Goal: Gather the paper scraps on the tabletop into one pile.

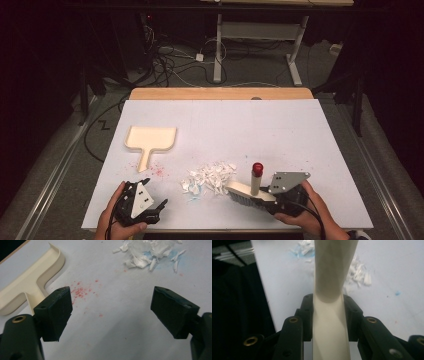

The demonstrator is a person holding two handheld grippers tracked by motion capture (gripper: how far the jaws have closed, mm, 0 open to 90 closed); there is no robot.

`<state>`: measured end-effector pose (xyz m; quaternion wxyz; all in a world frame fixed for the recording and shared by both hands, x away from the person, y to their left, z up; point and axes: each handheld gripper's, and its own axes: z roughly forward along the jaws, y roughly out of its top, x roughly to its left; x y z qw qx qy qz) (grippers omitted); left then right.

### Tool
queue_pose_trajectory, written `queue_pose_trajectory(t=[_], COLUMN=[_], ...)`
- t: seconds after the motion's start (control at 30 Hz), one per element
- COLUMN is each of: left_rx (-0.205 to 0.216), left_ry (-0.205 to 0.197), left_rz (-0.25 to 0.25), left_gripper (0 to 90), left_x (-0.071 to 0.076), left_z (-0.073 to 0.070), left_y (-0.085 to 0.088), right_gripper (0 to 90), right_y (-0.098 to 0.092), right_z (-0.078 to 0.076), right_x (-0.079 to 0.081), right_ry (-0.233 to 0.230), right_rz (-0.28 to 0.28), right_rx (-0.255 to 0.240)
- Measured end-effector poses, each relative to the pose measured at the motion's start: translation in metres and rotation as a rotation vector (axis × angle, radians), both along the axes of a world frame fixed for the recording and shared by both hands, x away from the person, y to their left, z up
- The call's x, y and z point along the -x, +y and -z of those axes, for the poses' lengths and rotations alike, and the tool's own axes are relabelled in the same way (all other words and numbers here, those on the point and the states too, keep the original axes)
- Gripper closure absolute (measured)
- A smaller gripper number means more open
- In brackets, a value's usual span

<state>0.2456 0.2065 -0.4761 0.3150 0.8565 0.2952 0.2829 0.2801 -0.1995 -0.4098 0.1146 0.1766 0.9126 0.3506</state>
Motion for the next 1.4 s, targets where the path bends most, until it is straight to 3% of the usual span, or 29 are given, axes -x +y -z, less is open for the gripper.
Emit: queue_pose_trajectory(t=[0.17, 0.33, 0.37, 0.4, 0.47, 0.5, 0.6, 0.7, 0.8, 0.83, 0.9, 0.93, 1.03, 1.1, 1.23, 1.3, 1.4], left_rx=[0.01, 0.022, 0.028, 0.029, 0.046, 0.054, 0.061, 0.076, 0.09, 0.1, 0.105, 0.1, 0.109, 0.114, 0.127, 0.123, 0.117], left_ry=[-0.003, -0.014, -0.016, -0.017, -0.023, -0.023, -0.043, -0.061, -0.072, -0.076, -0.081, -0.083, -0.089, -0.091, -0.094, -0.09, -0.083], left_rz=[-0.012, -0.032, -0.038, -0.041, -0.056, -0.058, -0.061, -0.078, -0.096, -0.099, -0.113, -0.121, -0.135, -0.145, -0.15, -0.14, -0.128], left_gripper=[16.5, 16.3, 16.3, 16.3, 16.2, 16.2, 16.2, 15.9, 16.0, 15.9, 15.9, 15.9, 15.9, 15.9, 15.9, 15.9, 15.9], left_x=[-0.001, 0.0, -0.001, -0.001, -0.001, -0.001, 0.0, 0.001, 0.003, 0.003, 0.004, 0.004, 0.005, 0.005, 0.006, 0.006, 0.006], left_z=[0.0, -0.002, -0.002, -0.003, -0.004, -0.004, -0.006, -0.008, -0.011, -0.011, -0.012, -0.012, -0.012, -0.012, -0.012, -0.011, -0.011], left_y=[0.003, 0.006, 0.007, 0.009, 0.013, 0.014, 0.017, 0.019, 0.022, 0.023, 0.025, 0.026, 0.028, 0.03, 0.032, 0.031, 0.029], right_gripper=[67.9, 67.9, 67.8, 67.8, 67.8, 67.8, 67.8, 67.9, 67.8, 67.8, 67.8, 67.9, 67.8, 67.8, 67.8, 67.8, 67.8], right_y=[0.023, 0.033, 0.036, 0.036, 0.037, 0.039, 0.042, 0.06, 0.07, 0.083, 0.089, 0.105, 0.116, 0.134, 0.146, 0.147, 0.141], right_z=[0.002, -0.003, -0.008, -0.008, -0.013, -0.018, -0.021, -0.02, -0.017, -0.013, -0.01, -0.005, 0.001, 0.012, 0.021, 0.021, 0.02], right_x=[-0.013, -0.014, -0.011, -0.011, -0.009, -0.009, -0.008, -0.01, -0.011, -0.011, -0.01, -0.008, -0.004, 0.001, 0.001, -0.002, -0.01], right_ry=[-0.042, -0.06, -0.089, -0.089, -0.119, -0.139, -0.153, -0.125, -0.118, -0.098, -0.094, -0.073, -0.06, -0.017, -0.022, -0.05, -0.056], right_rz=[0.006, -0.008, -0.008, -0.008, 0.028, 0.049, 0.062, 0.031, 0.022, -0.012, -0.02, -0.046, -0.072, -0.117, -0.119, -0.102, -0.064], right_rx=[-0.032, -0.061, -0.083, -0.083, -0.131, -0.182, -0.204, -0.224, -0.221, -0.216, -0.215, -0.21, -0.2, -0.178, -0.15, -0.134, -0.121])
